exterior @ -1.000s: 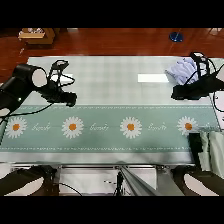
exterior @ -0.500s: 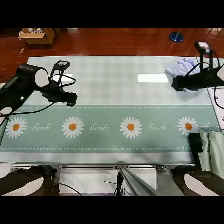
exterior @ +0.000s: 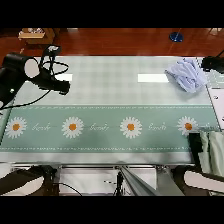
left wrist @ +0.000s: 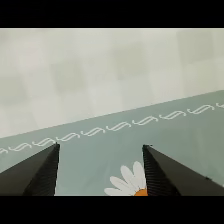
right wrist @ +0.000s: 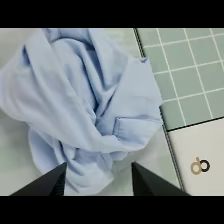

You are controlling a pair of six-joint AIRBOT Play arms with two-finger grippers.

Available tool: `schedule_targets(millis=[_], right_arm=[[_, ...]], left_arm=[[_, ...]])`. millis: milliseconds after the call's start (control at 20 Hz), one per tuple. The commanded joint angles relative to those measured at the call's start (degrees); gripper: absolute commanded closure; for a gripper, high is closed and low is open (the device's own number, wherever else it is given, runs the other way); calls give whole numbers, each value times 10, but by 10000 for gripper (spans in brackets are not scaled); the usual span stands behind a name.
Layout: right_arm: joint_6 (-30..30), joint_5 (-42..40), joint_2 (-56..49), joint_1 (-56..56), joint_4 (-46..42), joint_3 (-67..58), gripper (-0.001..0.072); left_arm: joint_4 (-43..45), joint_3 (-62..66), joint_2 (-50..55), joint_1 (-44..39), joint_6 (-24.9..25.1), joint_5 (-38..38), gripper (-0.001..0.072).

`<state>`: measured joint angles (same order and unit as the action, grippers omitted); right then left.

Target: Fold the shirts.

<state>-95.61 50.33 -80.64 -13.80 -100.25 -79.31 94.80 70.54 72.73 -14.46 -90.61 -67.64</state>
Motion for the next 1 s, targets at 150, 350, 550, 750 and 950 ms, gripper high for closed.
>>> schedule_targets(millis=[150,350,550,750,950], right_arm=[[60,-1,-134,-33,20,-25,174],[83,-26,-181,-33,66,-25,185],[83,-94,-193,-33,103,-25,602],[109,-72,-167,-33,119,-69,695],[148,-40,-56,-29,129,-120,696]], left_arm=[[3,9,0,3,1,2,81],[3,9,0,3,1,2,81],[3,9,0,3,1,2,81],[3,11,-1,2,1,1,82],[3,85,-2,1,1,-21,83]])
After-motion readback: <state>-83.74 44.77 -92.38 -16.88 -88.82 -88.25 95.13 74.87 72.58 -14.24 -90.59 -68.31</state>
